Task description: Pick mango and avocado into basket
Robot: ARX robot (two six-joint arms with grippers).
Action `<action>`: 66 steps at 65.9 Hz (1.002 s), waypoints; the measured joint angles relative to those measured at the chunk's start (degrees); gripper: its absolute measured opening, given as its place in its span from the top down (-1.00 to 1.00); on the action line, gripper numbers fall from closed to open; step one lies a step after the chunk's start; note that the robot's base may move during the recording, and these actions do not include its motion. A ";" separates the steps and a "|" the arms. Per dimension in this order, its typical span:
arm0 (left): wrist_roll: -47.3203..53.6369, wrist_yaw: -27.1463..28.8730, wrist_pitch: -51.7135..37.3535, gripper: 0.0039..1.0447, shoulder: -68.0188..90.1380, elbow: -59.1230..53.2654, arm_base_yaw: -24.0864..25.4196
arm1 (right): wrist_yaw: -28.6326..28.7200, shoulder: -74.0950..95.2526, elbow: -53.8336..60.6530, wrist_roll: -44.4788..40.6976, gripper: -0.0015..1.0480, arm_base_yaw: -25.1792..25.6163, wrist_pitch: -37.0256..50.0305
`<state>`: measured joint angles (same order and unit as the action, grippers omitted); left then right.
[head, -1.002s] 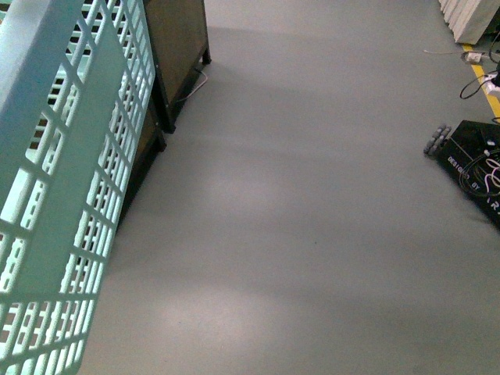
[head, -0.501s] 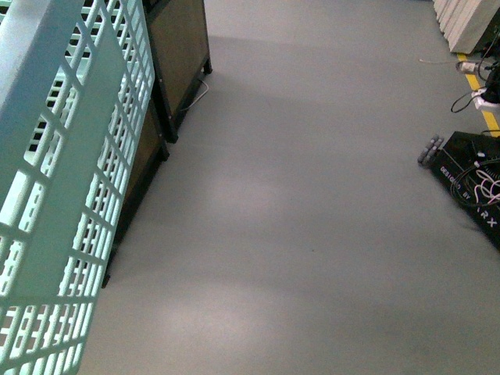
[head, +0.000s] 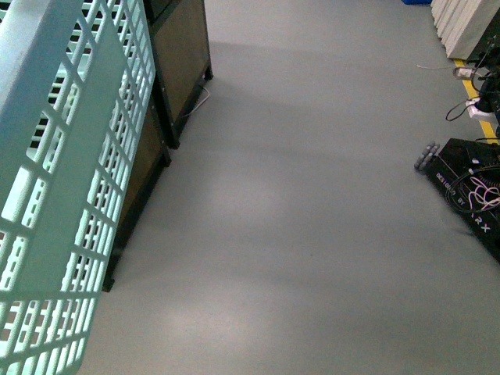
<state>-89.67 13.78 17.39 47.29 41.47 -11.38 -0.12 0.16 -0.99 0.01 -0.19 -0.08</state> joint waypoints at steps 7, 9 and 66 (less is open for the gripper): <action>-0.13 -0.52 0.00 0.74 -0.02 0.02 -0.15 | -0.09 0.00 0.00 0.00 -0.83 -0.02 0.00; -0.22 -0.79 0.00 0.74 0.00 0.02 -0.17 | -0.09 0.00 0.00 0.00 -0.83 0.00 0.00; -0.07 -0.02 0.13 0.74 0.00 0.07 -0.02 | 0.07 0.02 0.00 0.00 -0.83 0.00 0.00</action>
<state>-89.73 13.76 17.52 47.29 41.54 -11.40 -0.05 0.19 -0.99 0.01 -0.19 -0.08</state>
